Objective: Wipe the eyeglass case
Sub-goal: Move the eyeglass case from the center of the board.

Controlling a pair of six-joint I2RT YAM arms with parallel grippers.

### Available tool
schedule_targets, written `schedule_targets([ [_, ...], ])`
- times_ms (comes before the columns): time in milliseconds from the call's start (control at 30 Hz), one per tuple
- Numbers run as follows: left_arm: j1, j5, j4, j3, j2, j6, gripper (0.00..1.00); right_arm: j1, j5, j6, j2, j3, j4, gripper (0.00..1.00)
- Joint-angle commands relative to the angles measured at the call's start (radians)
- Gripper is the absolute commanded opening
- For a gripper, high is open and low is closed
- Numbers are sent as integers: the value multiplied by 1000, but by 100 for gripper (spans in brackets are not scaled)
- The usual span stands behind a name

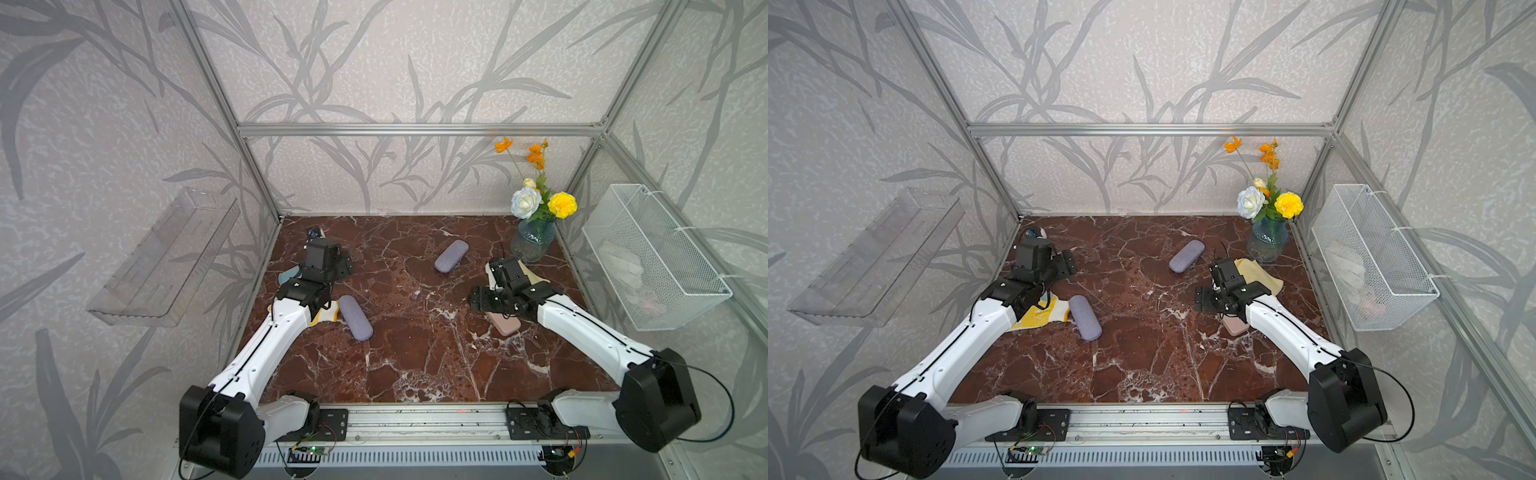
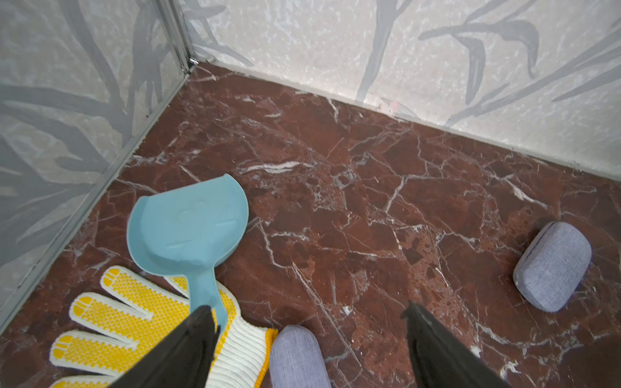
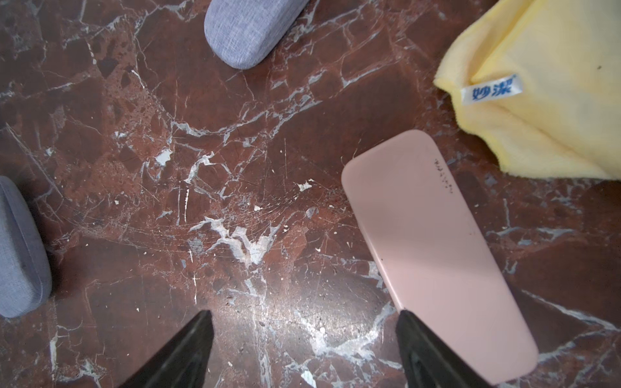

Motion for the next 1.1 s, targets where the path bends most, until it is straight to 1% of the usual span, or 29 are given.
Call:
schedule_targets([
  [0, -23, 4, -137, 13, 39, -74, 91, 36, 37, -26, 51, 69, -72, 86],
  [67, -31, 18, -217, 27, 69, -118, 95, 41, 47, -13, 83, 92, -100, 86],
  [133, -48, 25, -313, 50, 99, -153, 97, 39, 91, -12, 103, 118, -150, 86],
  [267, -76, 28, -371, 16, 107, -195, 100, 33, 179, -44, 110, 152, -218, 89],
  [333, -76, 33, -385, -12, 100, -208, 100, 8, 187, -63, 115, 154, -236, 92],
  [400, -76, 50, -371, -42, 89, -208, 100, -39, 151, -68, 120, 153, -251, 94],
  [467, -75, 94, -321, -71, 95, -205, 100, -74, 114, -62, 120, 143, -249, 96],
  [567, -76, 155, -276, -81, 138, -224, 100, -84, 86, -54, 125, 142, -235, 97],
  [667, -79, 193, -242, -97, 175, -239, 100, -85, 60, -34, 133, 143, -229, 97],
  [733, -83, 199, -233, -112, 186, -241, 100, -84, 48, -25, 133, 135, -220, 97],
  [933, -88, 188, -218, -149, 222, -244, 100, -84, 63, -29, 143, 133, -207, 97],
  [1067, -94, 193, -158, -155, 242, -251, 96, -84, 30, -19, 163, 137, -184, 96],
])
